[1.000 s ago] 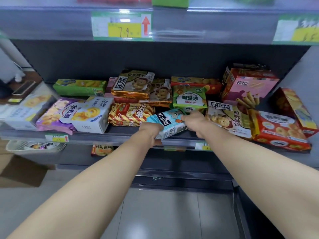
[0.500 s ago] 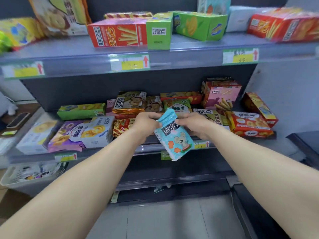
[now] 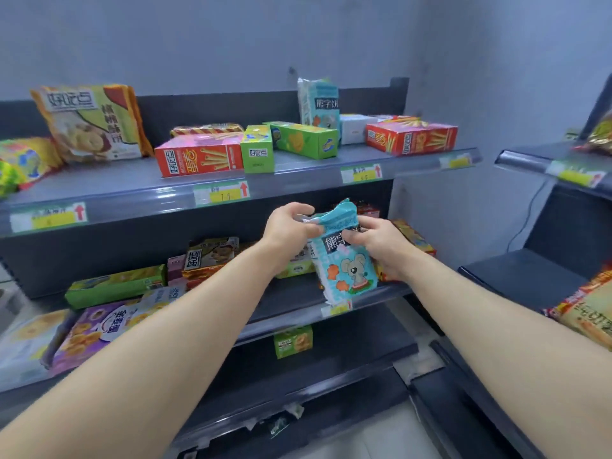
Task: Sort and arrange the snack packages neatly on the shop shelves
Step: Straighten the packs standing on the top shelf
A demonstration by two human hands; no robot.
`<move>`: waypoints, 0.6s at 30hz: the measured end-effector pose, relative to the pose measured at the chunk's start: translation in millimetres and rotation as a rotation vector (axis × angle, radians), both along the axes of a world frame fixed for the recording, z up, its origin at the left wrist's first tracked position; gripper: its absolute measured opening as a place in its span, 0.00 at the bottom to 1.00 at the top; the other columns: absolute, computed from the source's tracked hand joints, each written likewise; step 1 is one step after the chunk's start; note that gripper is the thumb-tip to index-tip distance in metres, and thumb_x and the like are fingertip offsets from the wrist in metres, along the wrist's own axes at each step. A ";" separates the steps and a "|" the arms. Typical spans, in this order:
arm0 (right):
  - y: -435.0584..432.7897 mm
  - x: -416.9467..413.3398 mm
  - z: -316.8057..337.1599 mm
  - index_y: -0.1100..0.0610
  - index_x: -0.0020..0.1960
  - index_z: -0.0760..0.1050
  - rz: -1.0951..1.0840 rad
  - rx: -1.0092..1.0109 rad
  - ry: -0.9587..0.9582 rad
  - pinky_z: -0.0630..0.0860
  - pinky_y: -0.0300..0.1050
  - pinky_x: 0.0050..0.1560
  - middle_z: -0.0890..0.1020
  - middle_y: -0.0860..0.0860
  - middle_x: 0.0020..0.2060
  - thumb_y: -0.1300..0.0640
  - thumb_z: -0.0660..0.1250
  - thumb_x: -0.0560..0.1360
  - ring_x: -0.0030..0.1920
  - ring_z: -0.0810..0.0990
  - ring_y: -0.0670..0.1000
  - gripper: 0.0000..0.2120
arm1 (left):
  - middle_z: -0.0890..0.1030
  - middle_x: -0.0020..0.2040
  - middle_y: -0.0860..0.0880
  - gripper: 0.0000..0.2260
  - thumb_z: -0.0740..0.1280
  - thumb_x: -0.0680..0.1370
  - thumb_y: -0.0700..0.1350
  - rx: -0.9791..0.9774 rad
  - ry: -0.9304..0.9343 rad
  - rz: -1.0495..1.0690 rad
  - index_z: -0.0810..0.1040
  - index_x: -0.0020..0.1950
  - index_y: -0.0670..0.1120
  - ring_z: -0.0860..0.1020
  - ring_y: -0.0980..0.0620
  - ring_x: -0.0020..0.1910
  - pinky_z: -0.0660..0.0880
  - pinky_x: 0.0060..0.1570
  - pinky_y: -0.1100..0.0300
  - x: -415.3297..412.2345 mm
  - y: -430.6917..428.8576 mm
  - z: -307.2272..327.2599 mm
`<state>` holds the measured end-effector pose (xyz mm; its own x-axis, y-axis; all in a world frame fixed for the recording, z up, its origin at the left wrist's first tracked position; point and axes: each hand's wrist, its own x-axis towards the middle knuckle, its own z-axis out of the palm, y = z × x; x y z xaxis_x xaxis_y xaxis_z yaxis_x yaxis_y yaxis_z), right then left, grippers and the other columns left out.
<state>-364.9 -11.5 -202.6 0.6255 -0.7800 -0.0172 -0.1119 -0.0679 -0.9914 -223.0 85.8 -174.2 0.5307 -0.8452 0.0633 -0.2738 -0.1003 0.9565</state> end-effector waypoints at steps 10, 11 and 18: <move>-10.6 -23.8 88.6 0.56 0.55 0.77 -0.184 -0.104 -0.345 0.82 0.51 0.40 0.84 0.53 0.46 0.63 0.65 0.77 0.42 0.85 0.54 0.09 | 0.82 0.52 0.44 0.11 0.69 0.75 0.39 -0.093 0.222 -0.218 0.76 0.57 0.41 0.81 0.50 0.42 0.77 0.41 0.58 -28.7 -24.2 66.2; -15.3 -23.4 96.2 0.56 0.57 0.76 -0.191 -0.114 -0.358 0.82 0.52 0.41 0.84 0.53 0.47 0.63 0.65 0.77 0.42 0.85 0.55 0.10 | 0.82 0.52 0.43 0.09 0.69 0.75 0.38 -0.115 0.218 -0.215 0.76 0.55 0.42 0.81 0.49 0.43 0.78 0.44 0.57 -30.0 -28.7 72.0; -71.1 -10.8 134.2 0.57 0.61 0.74 -0.188 -0.198 -0.433 0.80 0.47 0.37 0.85 0.51 0.45 0.63 0.67 0.75 0.41 0.86 0.51 0.15 | 0.82 0.52 0.42 0.08 0.69 0.75 0.35 -0.259 0.180 -0.179 0.78 0.53 0.41 0.82 0.47 0.46 0.81 0.43 0.58 -24.0 -75.7 111.7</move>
<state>-375.7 -82.6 -68.4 0.3906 -0.8419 0.3724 0.2778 -0.2778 -0.9196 -247.0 10.1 -62.5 0.3980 -0.8937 0.2070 -0.0904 0.1863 0.9783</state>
